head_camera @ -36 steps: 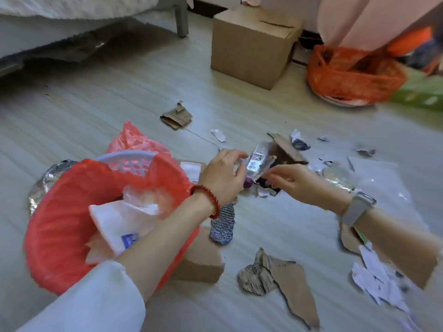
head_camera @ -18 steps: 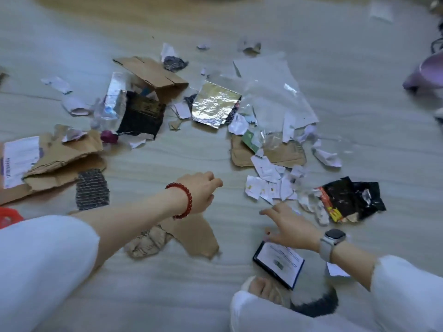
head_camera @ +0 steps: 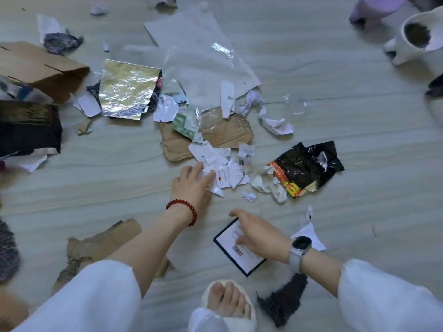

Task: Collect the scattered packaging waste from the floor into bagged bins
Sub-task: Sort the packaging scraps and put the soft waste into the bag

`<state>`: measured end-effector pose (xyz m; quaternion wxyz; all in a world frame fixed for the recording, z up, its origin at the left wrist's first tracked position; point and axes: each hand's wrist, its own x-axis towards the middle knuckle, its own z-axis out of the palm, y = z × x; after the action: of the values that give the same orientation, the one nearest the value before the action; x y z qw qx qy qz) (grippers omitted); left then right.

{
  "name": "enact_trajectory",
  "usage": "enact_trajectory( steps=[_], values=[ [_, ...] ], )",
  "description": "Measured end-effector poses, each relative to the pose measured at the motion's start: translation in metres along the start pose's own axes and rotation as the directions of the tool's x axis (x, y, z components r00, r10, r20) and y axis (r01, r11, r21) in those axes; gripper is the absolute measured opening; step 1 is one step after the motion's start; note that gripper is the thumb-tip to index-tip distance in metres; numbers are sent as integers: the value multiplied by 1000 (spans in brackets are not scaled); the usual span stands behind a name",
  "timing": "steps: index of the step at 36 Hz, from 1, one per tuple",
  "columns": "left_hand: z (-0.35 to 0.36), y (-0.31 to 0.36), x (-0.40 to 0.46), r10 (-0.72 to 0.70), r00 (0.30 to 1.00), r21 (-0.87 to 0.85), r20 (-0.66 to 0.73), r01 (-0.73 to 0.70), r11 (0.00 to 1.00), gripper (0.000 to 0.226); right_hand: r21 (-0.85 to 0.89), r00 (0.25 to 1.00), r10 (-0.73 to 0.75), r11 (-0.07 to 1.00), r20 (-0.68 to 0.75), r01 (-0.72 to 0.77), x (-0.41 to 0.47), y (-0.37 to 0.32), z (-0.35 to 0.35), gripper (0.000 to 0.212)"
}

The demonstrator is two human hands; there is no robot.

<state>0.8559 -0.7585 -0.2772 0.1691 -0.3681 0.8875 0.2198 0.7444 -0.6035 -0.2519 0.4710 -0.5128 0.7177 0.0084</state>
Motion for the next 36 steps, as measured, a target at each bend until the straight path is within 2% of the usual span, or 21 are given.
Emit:
enact_trajectory(
  steps=[2,4,8,11,14,18,20,22,26,30,33,36],
  values=[
    [3,-1,-1,7,998,-59,-69,-11,998,39,61,998,-5,998,-58,8,-2,4,-15,57],
    [7,-4,-3,-9,993,-158,-116,-10,987,41,50,990,-36,998,-137,43,-2,8,-31,49],
    [6,-8,-2,-51,997,-277,-61,32,960,59,-74,948,-164,986,-273,149,10,14,-62,24],
    [8,-12,-4,-36,998,-271,-53,20,962,40,-245,880,-303,944,-366,223,27,15,-75,16],
    [12,-19,-10,-35,991,-272,-128,-1,962,18,-380,896,-311,907,-318,180,49,8,-82,19],
    [8,-30,-10,-92,970,-300,-227,20,954,8,-379,977,-163,920,-139,99,74,2,-75,27],
    [4,-37,-7,-47,951,-253,-305,-33,967,6,-400,978,-158,912,-137,92,76,0,-66,28],
    [-2,-42,-1,22,941,-148,-338,-77,986,15,-427,959,-202,899,-199,101,74,-1,-59,27],
    [-21,-39,17,181,942,43,-281,-176,983,24,-431,915,-270,894,-298,123,70,-2,-47,31],
    [-35,-24,38,339,937,199,-83,-317,927,15,-382,894,-276,915,-353,131,69,5,-39,32],
    [-36,-16,52,386,918,313,93,-395,864,28,-338,891,-273,930,-364,147,66,12,-37,31],
    [-33,-11,55,407,909,318,91,-414,853,29,-271,901,-251,950,-355,158,55,15,-42,23]
  ],
)
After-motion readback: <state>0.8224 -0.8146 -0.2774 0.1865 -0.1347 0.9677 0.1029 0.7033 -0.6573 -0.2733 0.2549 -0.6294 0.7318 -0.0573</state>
